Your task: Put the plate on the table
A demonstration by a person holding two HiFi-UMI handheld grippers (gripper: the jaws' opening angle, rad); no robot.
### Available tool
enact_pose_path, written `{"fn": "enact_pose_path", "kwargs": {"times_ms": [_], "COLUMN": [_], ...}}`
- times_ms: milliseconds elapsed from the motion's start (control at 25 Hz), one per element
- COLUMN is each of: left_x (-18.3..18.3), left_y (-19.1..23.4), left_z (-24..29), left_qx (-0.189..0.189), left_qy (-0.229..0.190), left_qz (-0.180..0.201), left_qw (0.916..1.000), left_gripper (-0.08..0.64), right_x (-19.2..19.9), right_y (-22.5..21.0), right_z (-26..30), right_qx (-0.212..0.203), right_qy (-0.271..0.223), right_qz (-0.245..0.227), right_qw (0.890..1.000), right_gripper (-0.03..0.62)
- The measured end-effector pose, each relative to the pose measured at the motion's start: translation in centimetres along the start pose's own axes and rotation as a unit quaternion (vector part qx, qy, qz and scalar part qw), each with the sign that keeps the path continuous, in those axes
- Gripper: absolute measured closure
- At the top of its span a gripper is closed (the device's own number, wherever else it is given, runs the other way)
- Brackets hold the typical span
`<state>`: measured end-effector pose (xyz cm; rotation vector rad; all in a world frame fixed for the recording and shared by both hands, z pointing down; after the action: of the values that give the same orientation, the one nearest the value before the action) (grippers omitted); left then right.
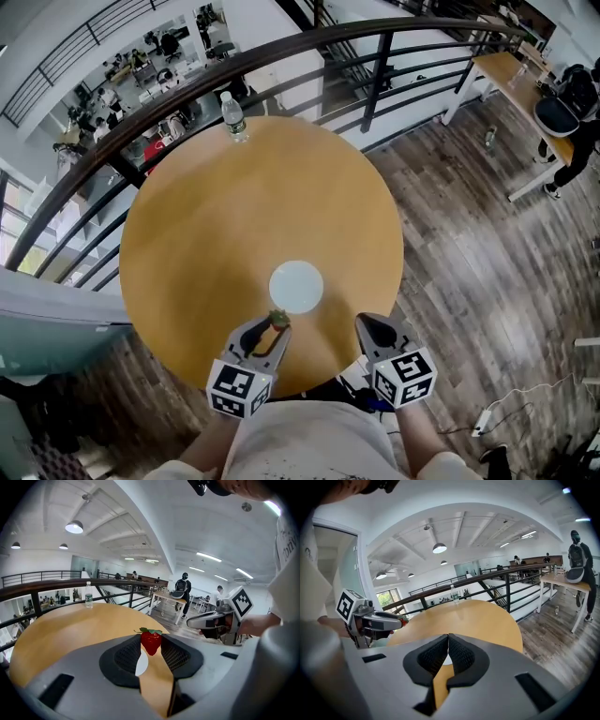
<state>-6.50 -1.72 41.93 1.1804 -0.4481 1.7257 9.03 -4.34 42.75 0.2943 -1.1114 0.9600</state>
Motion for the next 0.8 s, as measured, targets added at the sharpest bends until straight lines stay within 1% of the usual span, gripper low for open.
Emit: {"fn": "enact_pose_path", "kwargs": {"times_ms": [200, 480, 800], "left_x": [-0.1, 0.3, 2.5], "left_y": [1.7, 4.1, 5.3], "left_z": [1.8, 4.6, 7.2], "left_qx": [0.01, 0.019, 0.024], "left_qy": [0.006, 0.015, 0.035], "left_qz": [0.006, 0.014, 0.017], "left_qw": [0.9999, 0.9996, 0.999], "left_gripper": [0.411, 0.411, 0.411], "right_x": [-0.5, -0.7, 0.8], "right_y": [-0.7, -0.9, -1.6], "right_z": [1.9, 5.0, 7.5], "right_qx": [0.009, 0.006, 0.002], "right_qy": [0.004, 0.005, 0.014], "right_qz": [-0.005, 0.003, 0.003], "right_qw": [1.0, 1.0, 1.0], "right_gripper": [0.568, 0.568, 0.568]}}
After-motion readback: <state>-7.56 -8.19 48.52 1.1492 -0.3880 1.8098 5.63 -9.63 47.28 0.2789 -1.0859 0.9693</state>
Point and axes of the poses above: the fingertips, and each gripper's own axes: z forward along the fingers, y to its left, x out of its underside, the point moved 1 cm from there along -z, backward along the fingers, and after that the axes turned 2 degrees about -y, right-handed, at the moved point
